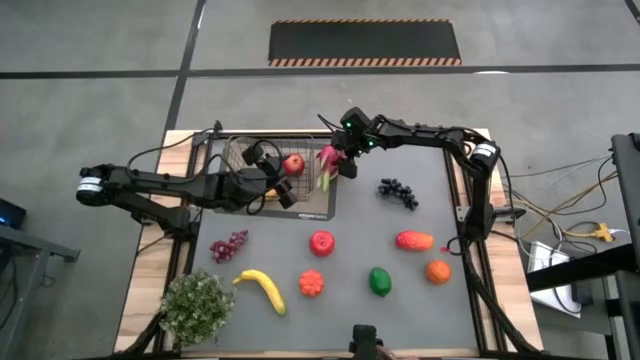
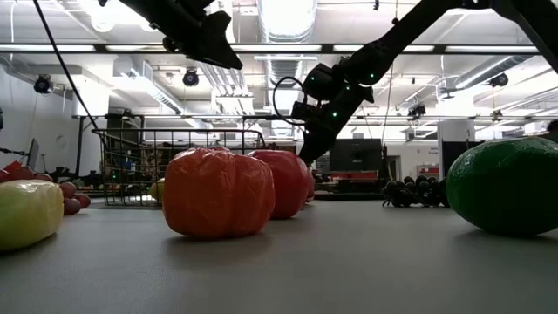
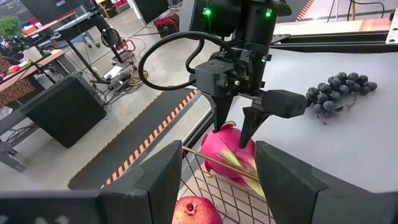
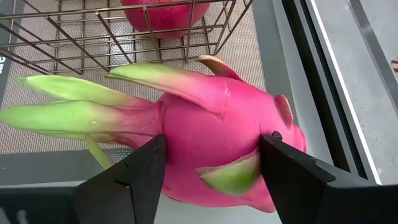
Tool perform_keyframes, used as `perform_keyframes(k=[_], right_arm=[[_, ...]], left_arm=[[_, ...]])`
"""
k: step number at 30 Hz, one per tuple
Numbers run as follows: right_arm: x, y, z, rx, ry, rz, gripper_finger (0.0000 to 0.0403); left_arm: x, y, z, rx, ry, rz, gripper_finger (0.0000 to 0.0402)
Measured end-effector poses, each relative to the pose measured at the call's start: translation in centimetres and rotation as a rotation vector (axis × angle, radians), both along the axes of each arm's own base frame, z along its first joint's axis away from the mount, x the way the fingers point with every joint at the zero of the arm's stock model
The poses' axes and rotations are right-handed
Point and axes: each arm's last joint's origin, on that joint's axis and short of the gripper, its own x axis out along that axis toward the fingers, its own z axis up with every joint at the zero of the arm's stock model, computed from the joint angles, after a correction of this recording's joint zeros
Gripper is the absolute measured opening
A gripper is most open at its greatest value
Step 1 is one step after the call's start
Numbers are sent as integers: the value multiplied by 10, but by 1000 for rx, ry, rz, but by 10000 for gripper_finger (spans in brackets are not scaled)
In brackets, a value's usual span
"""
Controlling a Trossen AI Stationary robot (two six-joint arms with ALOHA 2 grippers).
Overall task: Build produce basket
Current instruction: Put the pink dragon fruit into the wire basket
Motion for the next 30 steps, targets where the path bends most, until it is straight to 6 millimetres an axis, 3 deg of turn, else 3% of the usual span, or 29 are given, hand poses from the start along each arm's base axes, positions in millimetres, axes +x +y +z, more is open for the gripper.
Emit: perform_keyframes(k=[5, 12, 15, 30], right_arm=[[-7, -2, 7, 38, -5, -33, 228], [-26, -3, 19, 287, -57, -36, 227], [-30, -1, 17, 317, -54, -47, 227], [-33, 7, 38, -24, -56, 178, 243]], left_arm=[[0, 0, 0, 0, 0, -1, 185], [0, -3, 0, 3, 2, -14, 185], [0, -6, 0, 3, 2, -26, 185], [1, -12, 0, 3, 2, -48, 185]])
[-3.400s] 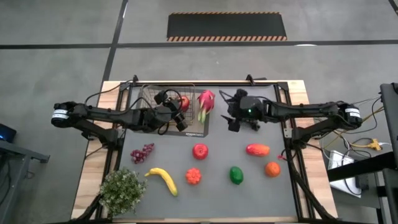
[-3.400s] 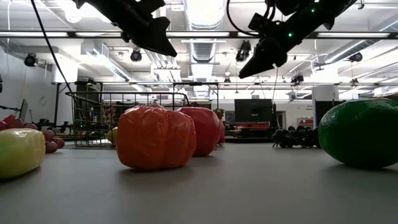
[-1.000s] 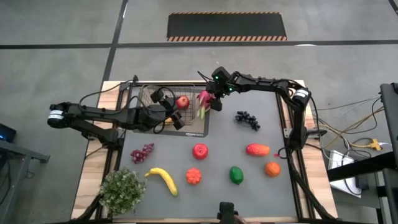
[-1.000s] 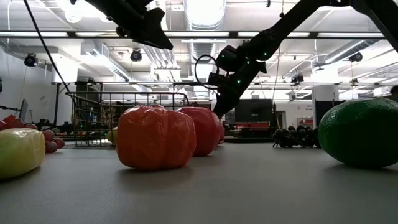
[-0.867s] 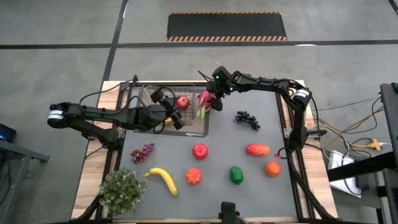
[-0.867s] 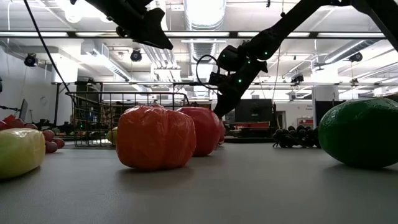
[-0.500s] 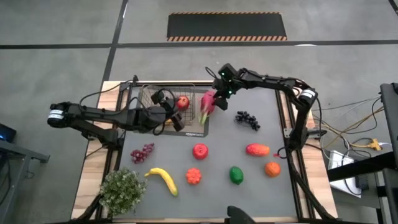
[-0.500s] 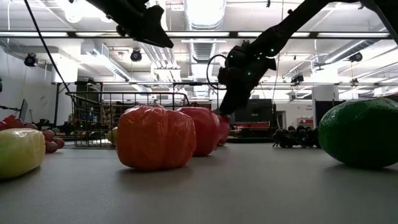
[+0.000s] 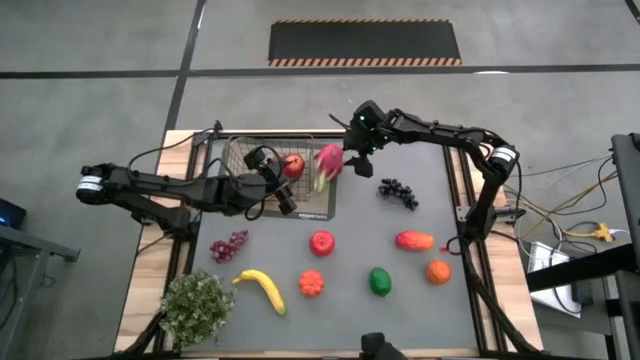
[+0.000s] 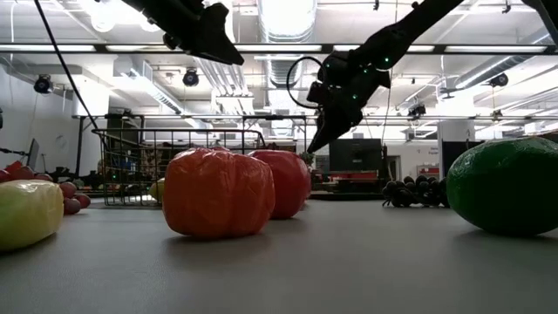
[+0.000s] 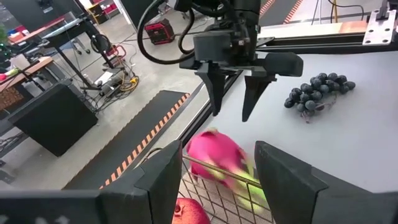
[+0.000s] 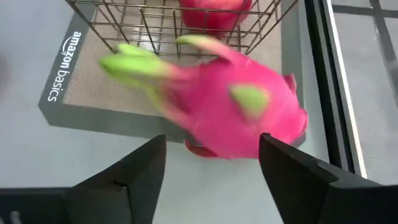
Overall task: Build produce basket
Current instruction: Put the pink dragon fruit into the wire basket
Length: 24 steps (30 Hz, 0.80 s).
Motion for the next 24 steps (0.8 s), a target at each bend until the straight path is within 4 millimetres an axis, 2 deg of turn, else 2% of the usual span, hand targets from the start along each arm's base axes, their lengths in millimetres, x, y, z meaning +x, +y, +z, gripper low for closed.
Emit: perform_keyframes(k=[6, 11, 13, 19, 24], right_arm=[[5, -3, -1, -218, 66, 14, 318], [11, 8, -7, -374, 101, 209, 374], [13, 11, -9, -418, 107, 279, 380], [19, 17, -7, -456, 79, 307, 382], [25, 20, -19, -435, 90, 331, 382]], left_arm=[[0, 0, -1, 1, 3, 0, 185], [1, 0, -1, 6, 8, -2, 185], [1, 0, -1, 7, 8, -2, 185], [0, 0, -2, 7, 12, -2, 185], [0, 0, -4, 7, 17, -2, 185]])
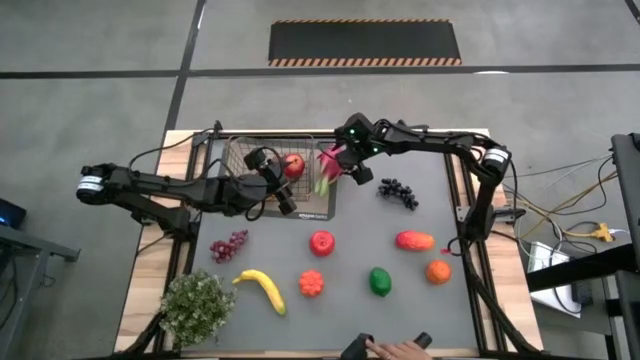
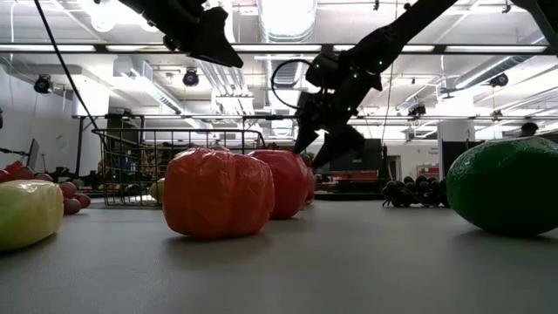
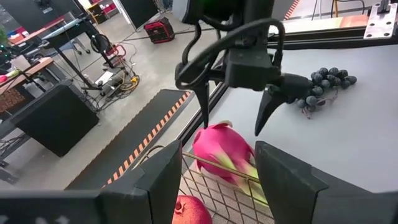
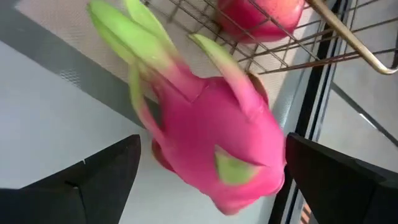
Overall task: Build produce basket
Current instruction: Put the pink dragon fruit into the wire basket
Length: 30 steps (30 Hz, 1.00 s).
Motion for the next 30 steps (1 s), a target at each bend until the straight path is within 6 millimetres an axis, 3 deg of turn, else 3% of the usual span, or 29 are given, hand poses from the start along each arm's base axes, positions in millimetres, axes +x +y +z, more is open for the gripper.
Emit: perform_keyframes(k=[12, 30], right_arm=[[15, -9, -32, -15, -8, 8, 379], [15, -10, -35, -1, -4, -18, 302]], left_arm=[[0, 0, -2, -2, 2, 1, 185], [1, 0, 1, -3, -27, 1, 185]])
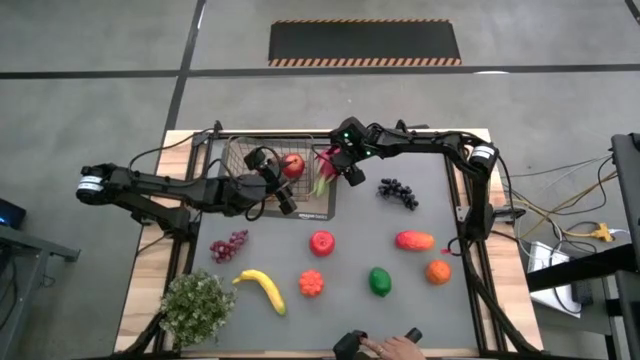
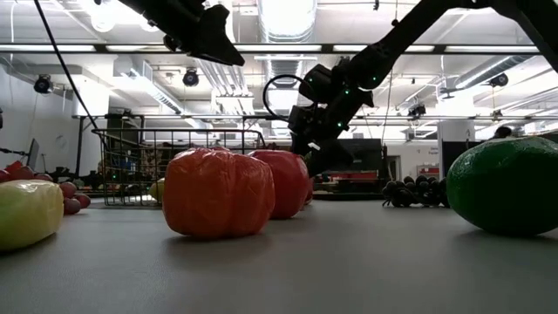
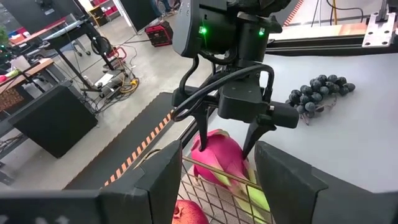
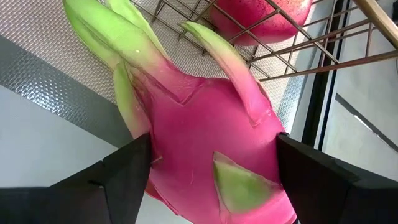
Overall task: Build produce basket
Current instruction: Put the pink dragon fruit into the wire basket
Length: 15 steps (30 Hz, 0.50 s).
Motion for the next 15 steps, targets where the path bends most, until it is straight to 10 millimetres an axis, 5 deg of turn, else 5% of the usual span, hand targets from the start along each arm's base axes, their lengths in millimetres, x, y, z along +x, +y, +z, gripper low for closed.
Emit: perform_keyframes(k=[15], right_arm=[[-19, 4, 24, 170, 28, -185, 288]], left_arm=[[1, 0, 2, 0, -21, -1, 185]])
